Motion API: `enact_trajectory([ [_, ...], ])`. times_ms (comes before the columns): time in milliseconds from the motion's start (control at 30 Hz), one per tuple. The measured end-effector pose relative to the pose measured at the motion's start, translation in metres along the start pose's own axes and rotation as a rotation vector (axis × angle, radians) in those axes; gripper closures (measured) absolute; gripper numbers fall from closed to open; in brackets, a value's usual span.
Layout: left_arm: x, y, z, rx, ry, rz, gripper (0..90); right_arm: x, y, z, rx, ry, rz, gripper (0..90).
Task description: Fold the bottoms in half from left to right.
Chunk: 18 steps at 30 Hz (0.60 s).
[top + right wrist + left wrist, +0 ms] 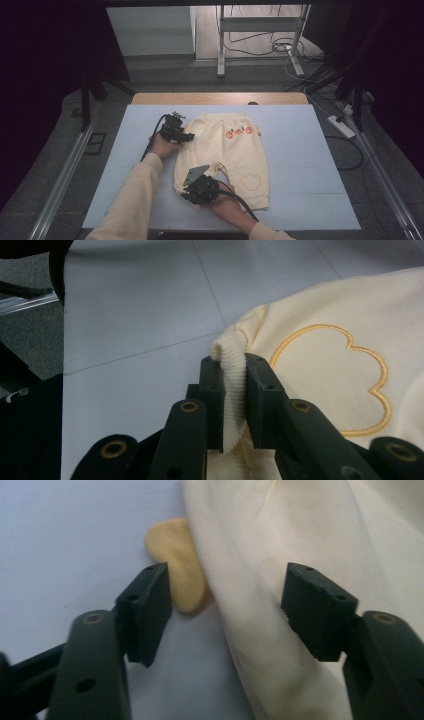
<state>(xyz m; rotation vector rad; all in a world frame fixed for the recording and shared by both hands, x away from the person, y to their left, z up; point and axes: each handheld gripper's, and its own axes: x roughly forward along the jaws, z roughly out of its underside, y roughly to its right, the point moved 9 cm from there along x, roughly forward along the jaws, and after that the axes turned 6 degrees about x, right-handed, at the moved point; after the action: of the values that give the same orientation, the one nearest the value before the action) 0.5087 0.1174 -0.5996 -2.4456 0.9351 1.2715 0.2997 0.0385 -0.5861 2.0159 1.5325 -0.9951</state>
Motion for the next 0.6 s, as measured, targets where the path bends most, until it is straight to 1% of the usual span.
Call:
enact_trajectory([
  [33, 0.0, 0.0, 0.0, 0.0, 0.0, 0.0, 44.8, 0.0, 0.0, 0.0, 0.0, 0.0, 0.0, 78.7],
  [67, 0.001, 0.001, 0.0, 0.001, -0.003, 0.01, 44.8, 0.0, 0.0, 0.0, 0.002, 0.004, 0.0, 78.7],
  [133, 0.001, 0.001, 0.001, 0.0, -0.001, 0.025, 50.6, 0.0, 0.0, 0.0, 0.001, 0.004, 0.0, 78.7],
  [167, 0.001, 0.003, 0.0, -0.007, 0.002, 0.044, 59.6, 0.0, 0.0, 0.0, 0.003, 0.004, -0.001, 78.8],
  [233, 0.001, 0.004, 0.0, -0.006, 0.002, 0.051, 68.0, 0.0, 0.0, 0.0, 0.003, 0.003, 0.0, 78.7],
  [267, 0.002, 0.005, 0.0, -0.007, 0.002, 0.063, 72.3, 0.0, 0.0, 0.0, 0.003, 0.003, 0.0, 78.8],
  [300, 0.002, 0.008, 0.0, -0.007, 0.002, 0.085, 75.4, 0.0, 0.0, 0.0, 0.003, 0.003, -0.001, 78.8],
  [333, 0.002, 0.008, 0.0, -0.007, 0.002, 0.085, 78.5, 0.0, 0.0, 0.0, 0.004, 0.004, -0.001, 78.8],
  [367, 0.002, 0.009, 0.0, -0.004, 0.003, 0.089, 78.5, 0.0, 0.0, 0.0, 0.004, 0.004, -0.001, 78.8],
  [433, 0.001, 0.01, 0.0, 0.001, -0.001, 0.092, 81.3, 0.0, 0.0, 0.0, 0.006, 0.004, -0.006, 78.7],
  [500, -0.001, 0.011, -0.001, 0.007, -0.001, 0.091, 81.6, 0.0, 0.0, 0.0, 0.006, 0.004, -0.006, 78.8],
  [600, -0.004, 0.011, -0.002, 0.001, 0.01, 0.099, 81.9, 0.0, 0.0, 0.0, 0.009, 0.003, -0.005, 78.7],
])
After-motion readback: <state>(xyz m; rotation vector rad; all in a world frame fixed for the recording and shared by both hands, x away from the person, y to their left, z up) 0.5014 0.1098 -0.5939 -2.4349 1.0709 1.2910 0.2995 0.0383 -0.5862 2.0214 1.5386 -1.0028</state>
